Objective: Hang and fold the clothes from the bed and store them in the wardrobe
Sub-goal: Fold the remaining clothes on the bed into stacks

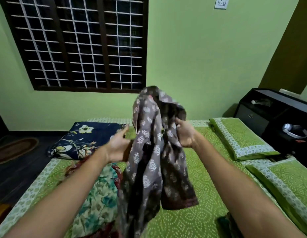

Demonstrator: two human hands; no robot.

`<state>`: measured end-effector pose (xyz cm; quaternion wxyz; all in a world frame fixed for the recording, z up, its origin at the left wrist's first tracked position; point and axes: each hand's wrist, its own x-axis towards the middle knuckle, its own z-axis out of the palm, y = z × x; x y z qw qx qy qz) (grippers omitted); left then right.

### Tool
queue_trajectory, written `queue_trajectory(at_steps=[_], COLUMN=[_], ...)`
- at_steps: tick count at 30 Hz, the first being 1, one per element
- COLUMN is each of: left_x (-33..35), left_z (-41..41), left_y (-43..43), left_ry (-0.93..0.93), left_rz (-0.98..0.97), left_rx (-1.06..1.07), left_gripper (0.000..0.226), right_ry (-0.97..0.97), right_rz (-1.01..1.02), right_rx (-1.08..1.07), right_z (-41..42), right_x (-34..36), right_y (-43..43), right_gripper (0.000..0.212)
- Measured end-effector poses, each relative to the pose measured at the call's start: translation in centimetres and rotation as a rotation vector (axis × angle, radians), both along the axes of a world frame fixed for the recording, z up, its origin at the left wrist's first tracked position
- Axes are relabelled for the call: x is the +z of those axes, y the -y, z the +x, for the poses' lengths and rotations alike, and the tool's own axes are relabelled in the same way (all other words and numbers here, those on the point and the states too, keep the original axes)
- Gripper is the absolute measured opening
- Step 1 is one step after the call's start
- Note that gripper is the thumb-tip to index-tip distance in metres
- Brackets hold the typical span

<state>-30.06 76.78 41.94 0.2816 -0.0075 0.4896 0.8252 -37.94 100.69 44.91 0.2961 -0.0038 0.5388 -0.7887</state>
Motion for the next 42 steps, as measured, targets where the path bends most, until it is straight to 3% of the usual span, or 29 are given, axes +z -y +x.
queue_trajectory(at_steps=[3,5,8,10,13,14,15,17,20,21,22,23,26,27,30,32,33,34,36,37,39,42], left_x=[-3.5,-3.2,-0.6,0.6,1.5,1.5,1.6,1.9,2.7,2.7,2.2,1.5,-1.3,-2.6,-6.8,-9.7,-10.7,-10.4,-9.0,-8.6,-7.7,-6.4], left_z=[2.3,2.1,0.9,0.3,0.0,-0.2,-0.3,-0.4,-0.6,-0.7,-0.8,-0.9,0.5,1.1,2.2,1.8,1.6,1.6,1.5,0.9,0.1,-0.5], left_y=[-0.8,-0.8,-0.6,-0.2,-0.3,-0.9,-1.5,-2.5,-2.7,-2.3,-2.0,-1.5,-1.2,-1.1,-0.5,-0.6,-1.2,-2.3,-4.4,-5.1,-5.2,-3.7], left_ry=[0.042,-0.015,-0.055,-0.067,-0.348,-0.429,-0.472,-0.487,-0.453,-0.42,-0.389,-0.369,-0.371,-0.36,-0.261,-0.206,-0.187,-0.173,-0.201,-0.19,-0.068,0.036], left_rz=[0.115,0.184,0.059,-0.266,-1.126,-1.197,-1.141,-0.804,-0.312,-0.162,-0.074,-0.081,-0.464,-0.483,-0.272,-0.346,-0.415,-0.527,-0.6,-0.541,-0.309,-0.027], left_rx=[-0.097,0.039,0.221,0.275,0.183,0.142,0.117,0.154,0.413,0.51,0.612,0.697,0.78,0.785,0.603,0.389,0.324,0.3,0.362,0.426,0.503,0.564], left_gripper=[0.085,0.064,0.02,0.017,0.024,0.03,0.033,0.03,0.018,0.017,0.018,0.02,0.029,0.033,0.056,0.093,0.096,0.077,0.017,0.007,0.014,0.021], right_ry=[0.09,0.118,0.123,-0.019,-0.571,-0.684,-0.755,-0.904,-0.906,-0.856,-0.815,-0.781,-0.606,-0.554,-0.461,-0.374,-0.342,-0.329,-0.354,-0.388,-0.495,-0.566], right_rz=[0.012,-0.016,0.013,0.347,1.274,1.387,1.368,1.219,0.924,0.842,0.791,0.758,0.488,0.376,0.093,-0.096,-0.165,-0.199,-0.139,-0.041,0.281,0.66], right_rx=[0.085,0.016,-0.048,0.077,0.204,0.215,0.237,0.371,0.359,0.294,0.223,0.164,0.035,-0.006,-0.118,-0.181,-0.199,-0.199,-0.141,-0.075,0.013,0.073], right_z=[0.5,0.3,-0.6,-0.8,-0.5,0.1,0.8,1.9,2.4,2.2,1.9,1.8,1.9,2.1,2.3,2.4,2.4,2.6,2.4,2.2,1.7,1.7], right_x=[-2.7,-2.5,-1.8,-0.7,0.3,0.5,0.5,0.3,1.2,2.0,2.8,3.8,6.3,7.1,8.8,9.3,9.4,9.5,9.1,8.6,7.1,4.7], right_y=[0.1,0.5,0.7,0.8,1.8,2.6,3.4,5.0,5.8,5.7,5.5,5.3,5.4,5.5,6.2,7.2,7.7,8.3,8.8,8.8,7.9,5.9], right_gripper=[0.053,0.042,0.029,0.026,0.029,0.036,0.046,0.059,0.013,0.004,0.008,0.013,0.021,0.023,0.026,0.028,0.027,0.025,0.014,0.021,0.049,0.052])
